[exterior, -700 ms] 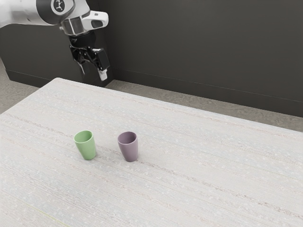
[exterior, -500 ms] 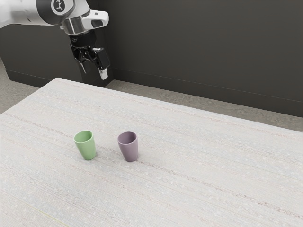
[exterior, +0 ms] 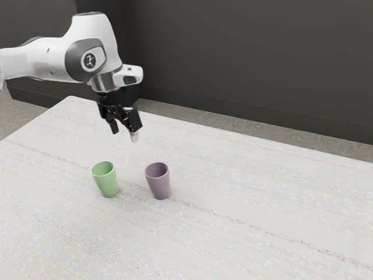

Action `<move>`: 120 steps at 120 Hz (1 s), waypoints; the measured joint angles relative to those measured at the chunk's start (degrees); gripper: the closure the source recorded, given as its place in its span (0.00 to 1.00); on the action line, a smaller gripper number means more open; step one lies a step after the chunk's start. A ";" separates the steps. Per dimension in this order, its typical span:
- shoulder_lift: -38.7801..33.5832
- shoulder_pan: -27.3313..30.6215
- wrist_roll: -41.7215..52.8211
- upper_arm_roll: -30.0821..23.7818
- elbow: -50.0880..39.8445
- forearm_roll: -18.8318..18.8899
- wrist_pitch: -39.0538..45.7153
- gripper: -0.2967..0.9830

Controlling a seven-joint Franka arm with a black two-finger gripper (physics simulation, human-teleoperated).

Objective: Place the right cup onto the left cup

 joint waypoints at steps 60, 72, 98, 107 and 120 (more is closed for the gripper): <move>7.12 -0.48 -1.04 0.17 -3.83 0.16 11.75 0.23; 8.56 -0.49 -1.15 0.19 -3.84 0.18 12.98 0.23; 12.88 0.02 -1.32 0.52 -2.13 0.19 14.79 0.23; 14.31 0.03 -1.36 0.54 -1.69 0.19 15.51 0.23; 15.61 0.03 -1.41 0.55 -1.20 0.26 16.71 0.23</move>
